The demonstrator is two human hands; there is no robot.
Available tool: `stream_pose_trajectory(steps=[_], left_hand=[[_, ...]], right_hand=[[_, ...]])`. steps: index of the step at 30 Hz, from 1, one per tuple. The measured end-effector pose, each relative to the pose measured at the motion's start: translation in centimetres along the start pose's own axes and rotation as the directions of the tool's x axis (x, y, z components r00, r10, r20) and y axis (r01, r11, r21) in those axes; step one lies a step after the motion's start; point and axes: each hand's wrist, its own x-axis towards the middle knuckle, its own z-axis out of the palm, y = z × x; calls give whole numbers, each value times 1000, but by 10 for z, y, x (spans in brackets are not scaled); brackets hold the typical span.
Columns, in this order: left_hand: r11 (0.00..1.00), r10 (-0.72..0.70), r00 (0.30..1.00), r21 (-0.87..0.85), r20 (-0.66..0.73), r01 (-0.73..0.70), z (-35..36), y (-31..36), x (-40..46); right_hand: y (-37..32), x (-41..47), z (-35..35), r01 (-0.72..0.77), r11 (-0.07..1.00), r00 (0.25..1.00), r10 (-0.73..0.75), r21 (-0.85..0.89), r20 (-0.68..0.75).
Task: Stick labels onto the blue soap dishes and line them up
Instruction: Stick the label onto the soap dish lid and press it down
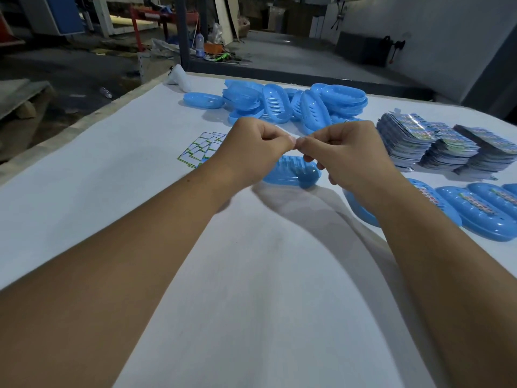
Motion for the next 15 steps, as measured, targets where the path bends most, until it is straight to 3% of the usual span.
stream_pose_trajectory(steps=[4, 8, 15], left_hand=[[1000, -25, 998, -15, -65, 24, -2, 0, 3], [998, -55, 987, -22, -152, 52, -2, -1, 8], [999, -52, 989, -1, -140, 52, 0, -5, 11]], right_hand=[[0, -1, 2, 43, 999, 999, -42, -9, 25], [6, 6, 0, -61, 988, 996, 52, -140, -70], [7, 9, 0, -116, 990, 991, 110, -80, -74]])
